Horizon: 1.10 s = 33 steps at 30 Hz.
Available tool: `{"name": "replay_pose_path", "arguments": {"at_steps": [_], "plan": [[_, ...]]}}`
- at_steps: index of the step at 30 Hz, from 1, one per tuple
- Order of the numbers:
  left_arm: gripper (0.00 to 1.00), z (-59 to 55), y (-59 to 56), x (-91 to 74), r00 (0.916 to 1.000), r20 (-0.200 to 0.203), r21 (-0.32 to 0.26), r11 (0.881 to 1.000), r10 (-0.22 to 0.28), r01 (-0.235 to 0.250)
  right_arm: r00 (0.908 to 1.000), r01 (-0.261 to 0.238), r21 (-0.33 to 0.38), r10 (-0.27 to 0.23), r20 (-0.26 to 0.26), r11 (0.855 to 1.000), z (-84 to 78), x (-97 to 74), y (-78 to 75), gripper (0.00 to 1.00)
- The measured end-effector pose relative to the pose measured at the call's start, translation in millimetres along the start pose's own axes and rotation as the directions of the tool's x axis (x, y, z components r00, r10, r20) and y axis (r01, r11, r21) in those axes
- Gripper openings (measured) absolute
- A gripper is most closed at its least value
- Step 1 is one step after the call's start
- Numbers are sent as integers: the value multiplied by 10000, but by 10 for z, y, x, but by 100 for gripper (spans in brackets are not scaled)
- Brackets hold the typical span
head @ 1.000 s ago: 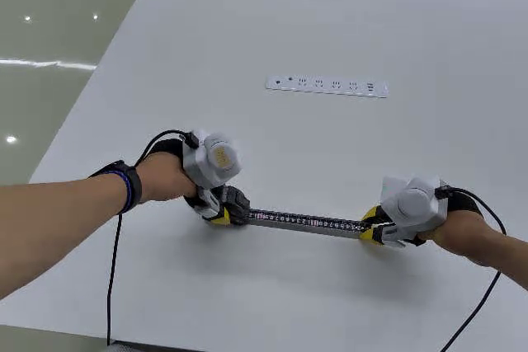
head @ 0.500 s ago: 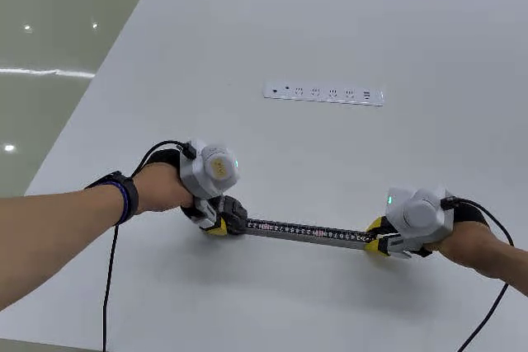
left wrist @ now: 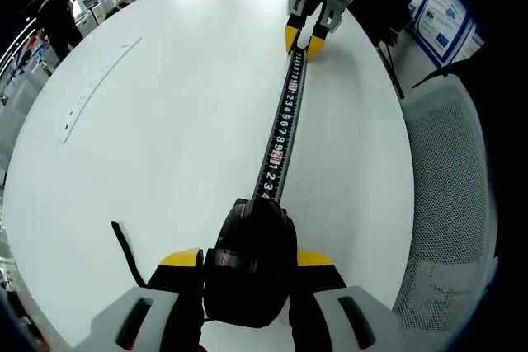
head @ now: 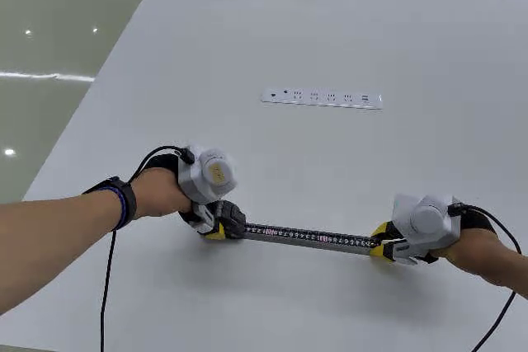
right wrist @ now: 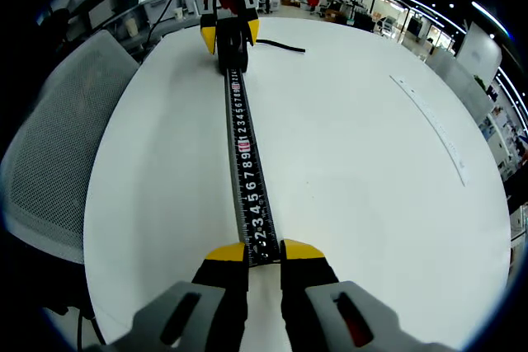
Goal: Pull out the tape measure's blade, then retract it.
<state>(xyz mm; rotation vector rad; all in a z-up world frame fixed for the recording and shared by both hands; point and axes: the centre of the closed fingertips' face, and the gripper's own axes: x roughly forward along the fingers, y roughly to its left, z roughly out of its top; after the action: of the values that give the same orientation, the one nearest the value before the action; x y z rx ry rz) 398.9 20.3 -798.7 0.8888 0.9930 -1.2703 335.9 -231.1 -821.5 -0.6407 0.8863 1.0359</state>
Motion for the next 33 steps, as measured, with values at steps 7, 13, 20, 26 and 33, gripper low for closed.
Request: {"name": "replay_pose_path", "arguments": {"at_steps": [7, 13, 20, 26, 33], "plan": [[37, -2, -5, -1, 10000, -51, 5, 10000, -24, 24, 10000, -57, -7, 57, -75, 10000, -49, -33, 1, 12], [37, 3, -11, 1, 10000, -55, 3, 10000, -28, 28, 9999, -44, 13, 44, -105, 10000, -96, -54, -8, 12], [37, 5, -9, 5, 10000, -63, 0, 10000, -29, 29, 10000, -40, -10, 40, -75, 10000, -110, -51, -20, 13], [38, 18, -16, 5, 10000, -12, -5, 10000, -19, 19, 10000, -77, -16, 77, 2, 10000, -82, -59, -7, 14], [38, 33, -8, 4, 10000, -19, 44, 10000, -12, 12, 10000, -43, -112, 42, -9, 9999, -71, -50, -14, 15]]}}
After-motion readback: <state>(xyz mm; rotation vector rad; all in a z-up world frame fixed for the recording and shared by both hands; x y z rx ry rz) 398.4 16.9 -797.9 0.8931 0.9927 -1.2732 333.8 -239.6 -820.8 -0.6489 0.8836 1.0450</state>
